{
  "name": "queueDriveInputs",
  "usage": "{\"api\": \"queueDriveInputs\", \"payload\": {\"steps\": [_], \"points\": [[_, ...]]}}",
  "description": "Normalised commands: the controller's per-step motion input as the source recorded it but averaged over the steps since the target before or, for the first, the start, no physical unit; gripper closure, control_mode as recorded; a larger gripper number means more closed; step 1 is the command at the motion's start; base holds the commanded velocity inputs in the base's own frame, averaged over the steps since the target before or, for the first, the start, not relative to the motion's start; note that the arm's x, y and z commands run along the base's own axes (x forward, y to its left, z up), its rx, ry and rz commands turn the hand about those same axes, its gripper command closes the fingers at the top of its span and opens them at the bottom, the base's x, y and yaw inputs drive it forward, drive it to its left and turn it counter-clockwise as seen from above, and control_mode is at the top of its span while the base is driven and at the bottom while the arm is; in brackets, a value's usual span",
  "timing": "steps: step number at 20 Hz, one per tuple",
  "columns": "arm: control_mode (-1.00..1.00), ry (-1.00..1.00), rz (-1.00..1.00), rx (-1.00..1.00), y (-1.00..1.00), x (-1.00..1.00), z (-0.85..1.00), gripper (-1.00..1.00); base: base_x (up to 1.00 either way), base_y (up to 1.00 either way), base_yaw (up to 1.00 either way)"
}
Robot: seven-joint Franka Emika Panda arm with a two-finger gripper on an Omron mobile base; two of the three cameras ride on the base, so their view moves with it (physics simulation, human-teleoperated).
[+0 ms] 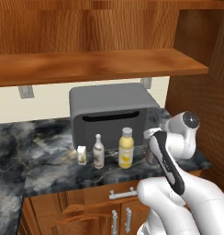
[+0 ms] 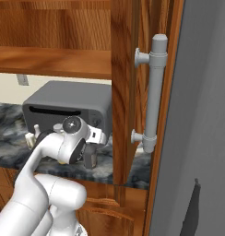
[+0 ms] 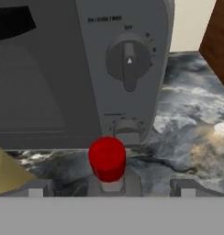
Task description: Sort all alcoholic drinks to one cabinet, and non-alcoholic drinks to the other.
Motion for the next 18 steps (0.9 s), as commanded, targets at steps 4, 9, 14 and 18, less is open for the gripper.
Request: {"api": "queueDriveInputs", "payload": {"steps": [4,9,14,18], "points": [[-1.0,-0.02,0.0,0.0,0.0,0.11,-0.1,-1.0,0.0,0.0,0.0],[-1.0,-0.02,0.0,0.0,0.0,0.12,-0.1,-1.0,0.0,0.0,0.0],[-1.0,-0.01,0.0,0.0,0.0,0.1,-0.19,-1.0,0.0,0.0,0.0],[-1.0,0.0,0.0,0.0,0.06,0.06,-0.22,-1.0,0.0,0.0,0.0]]}}
